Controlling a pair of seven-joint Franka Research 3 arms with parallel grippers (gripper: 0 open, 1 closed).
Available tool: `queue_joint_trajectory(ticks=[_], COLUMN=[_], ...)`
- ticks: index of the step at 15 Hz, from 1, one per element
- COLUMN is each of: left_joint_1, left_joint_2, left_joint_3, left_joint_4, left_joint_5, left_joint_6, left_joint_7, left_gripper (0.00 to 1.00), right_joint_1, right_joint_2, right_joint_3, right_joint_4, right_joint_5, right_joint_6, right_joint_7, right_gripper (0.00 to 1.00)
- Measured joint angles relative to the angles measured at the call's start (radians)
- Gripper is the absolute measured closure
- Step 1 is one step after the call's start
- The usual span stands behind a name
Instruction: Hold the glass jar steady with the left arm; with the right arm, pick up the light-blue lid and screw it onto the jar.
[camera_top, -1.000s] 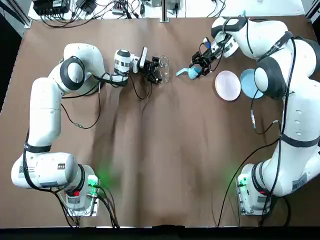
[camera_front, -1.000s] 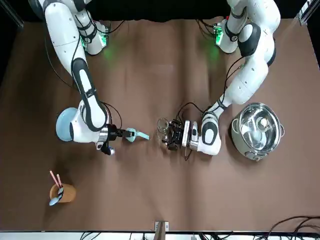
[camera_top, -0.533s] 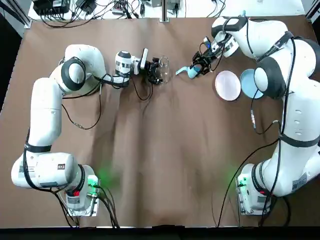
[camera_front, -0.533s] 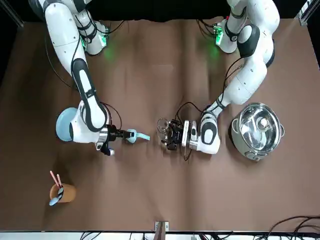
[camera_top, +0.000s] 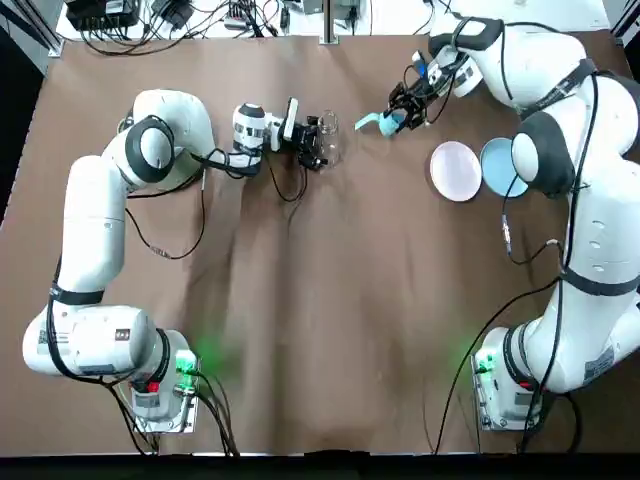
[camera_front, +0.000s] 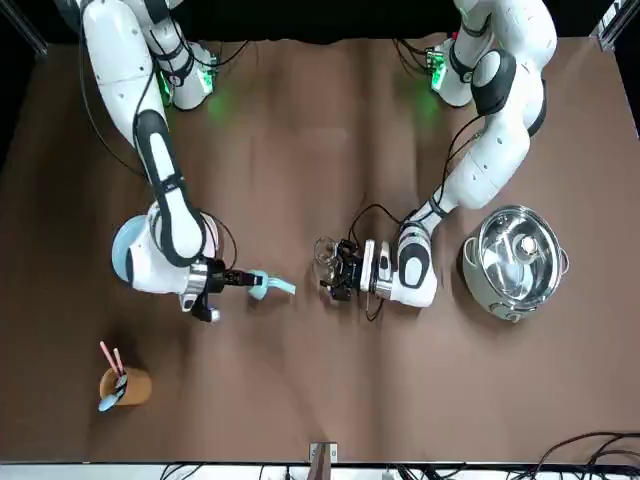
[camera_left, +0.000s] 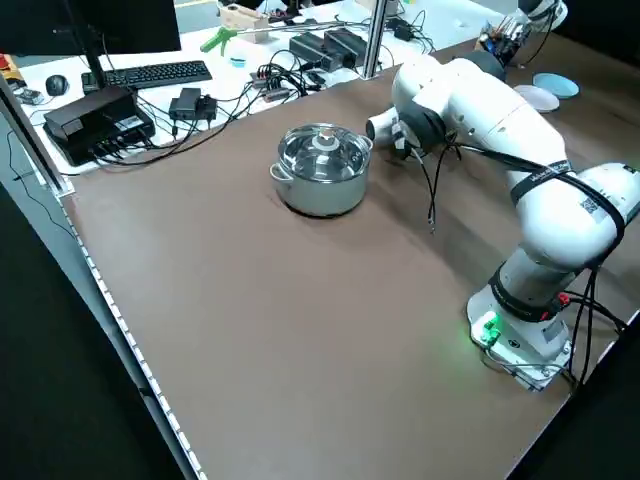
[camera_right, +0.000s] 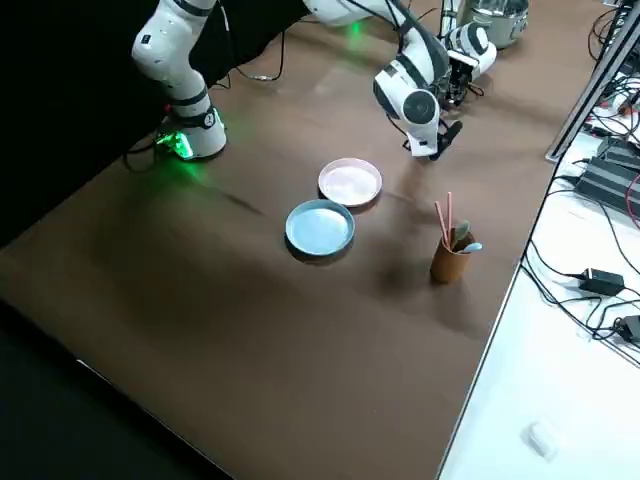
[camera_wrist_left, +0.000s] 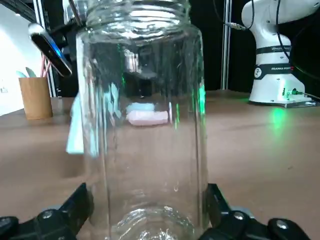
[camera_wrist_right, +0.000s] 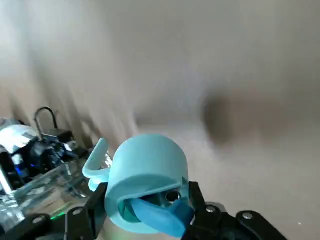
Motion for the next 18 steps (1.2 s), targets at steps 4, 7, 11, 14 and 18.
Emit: queue_joint_trajectory(ticks=[4,7,11,14,18], left_joint_1=[-0.014,-0.02,-0.028,-0.029,-0.03], left_joint_2=[0.0,0.0,0.0,0.0,0.0], left_joint_3=[0.0,0.0,0.0,0.0,0.0], left_joint_4=[0.003,0.005,0.008,0.009,0.01], left_joint_5=[-0.014,-0.014,-0.016,-0.018,-0.018], left_joint_6=[0.011,0.026,0.037,0.04,0.04], left_joint_7=[0.001,0.001,0.0,-0.009,-0.021], left_gripper=[0.0,0.0,0.06,0.07,0.07], right_joint_1=[-0.002,-0.003,-0.002,0.005,0.025], right_joint_2=[-0.077,-0.131,-0.221,-0.254,-0.261], right_joint_3=[-0.045,-0.058,-0.066,-0.062,-0.057], right_joint_4=[0.005,0.005,0.01,0.068,0.172], right_joint_5=[-0.027,-0.111,-0.293,-0.474,-0.594], right_joint_6=[-0.016,-0.018,-0.057,-0.134,-0.247], right_joint_7=[0.008,0.039,0.158,0.353,0.528], right_gripper=[0.32,0.32,0.32,0.32,0.32])
